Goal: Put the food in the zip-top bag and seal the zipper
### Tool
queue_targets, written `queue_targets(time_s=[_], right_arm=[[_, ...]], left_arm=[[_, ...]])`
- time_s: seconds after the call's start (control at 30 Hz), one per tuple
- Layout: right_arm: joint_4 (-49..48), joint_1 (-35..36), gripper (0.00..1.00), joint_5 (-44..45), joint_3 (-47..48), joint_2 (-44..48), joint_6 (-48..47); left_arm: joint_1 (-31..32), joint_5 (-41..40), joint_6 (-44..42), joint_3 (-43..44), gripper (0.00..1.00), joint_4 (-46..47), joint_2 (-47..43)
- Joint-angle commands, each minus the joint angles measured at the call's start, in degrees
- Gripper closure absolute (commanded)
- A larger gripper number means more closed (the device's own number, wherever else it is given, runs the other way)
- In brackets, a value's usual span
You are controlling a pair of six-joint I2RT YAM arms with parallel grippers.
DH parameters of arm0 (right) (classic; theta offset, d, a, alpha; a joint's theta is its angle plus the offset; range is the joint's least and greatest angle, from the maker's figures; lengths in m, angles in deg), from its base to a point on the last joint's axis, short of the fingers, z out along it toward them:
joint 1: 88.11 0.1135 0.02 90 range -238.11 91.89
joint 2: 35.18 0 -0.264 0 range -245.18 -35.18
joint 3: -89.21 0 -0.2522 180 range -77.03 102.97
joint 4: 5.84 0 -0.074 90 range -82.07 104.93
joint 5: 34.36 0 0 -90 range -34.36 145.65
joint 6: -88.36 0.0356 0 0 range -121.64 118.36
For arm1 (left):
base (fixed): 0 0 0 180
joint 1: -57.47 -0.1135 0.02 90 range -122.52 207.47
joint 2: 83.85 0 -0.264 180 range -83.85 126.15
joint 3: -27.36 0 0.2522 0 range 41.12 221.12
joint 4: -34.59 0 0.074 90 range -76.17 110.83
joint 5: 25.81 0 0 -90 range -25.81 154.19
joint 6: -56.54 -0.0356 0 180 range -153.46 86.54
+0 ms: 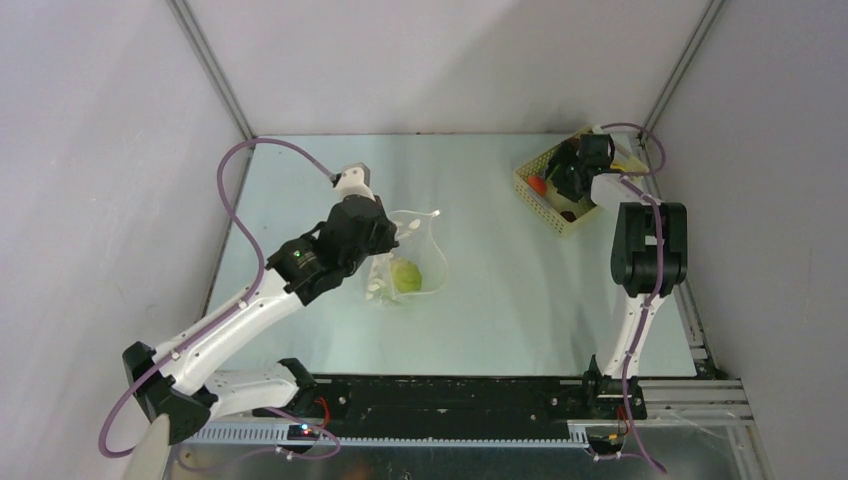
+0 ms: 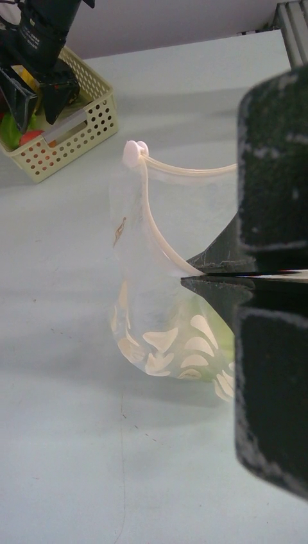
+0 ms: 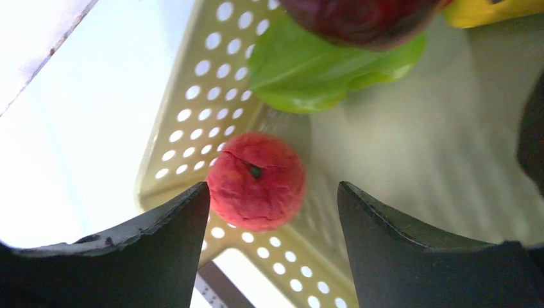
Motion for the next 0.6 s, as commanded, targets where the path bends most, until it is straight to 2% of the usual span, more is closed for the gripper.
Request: queue_targets(time_s=[0.0, 0.33, 0.57], right_arm=[[-2.5, 0.8, 0.23, -2.3, 1.4, 1.1, -1.1], [-1.7, 3.2, 0.23, -4.1, 1.9, -3.1, -1.2], [3.7, 3.4, 0.21, 0.7, 3.2, -5.0, -1.3]], left_arm=[[-0.3, -0.2, -1.0, 3.2, 1.0, 1.7, 0.0], [-0.3, -0.9, -1.3, 3.2, 1.0, 1.2, -0.2], [-0.2, -1.2, -1.3, 2.9, 1.0, 1.3, -0.4]])
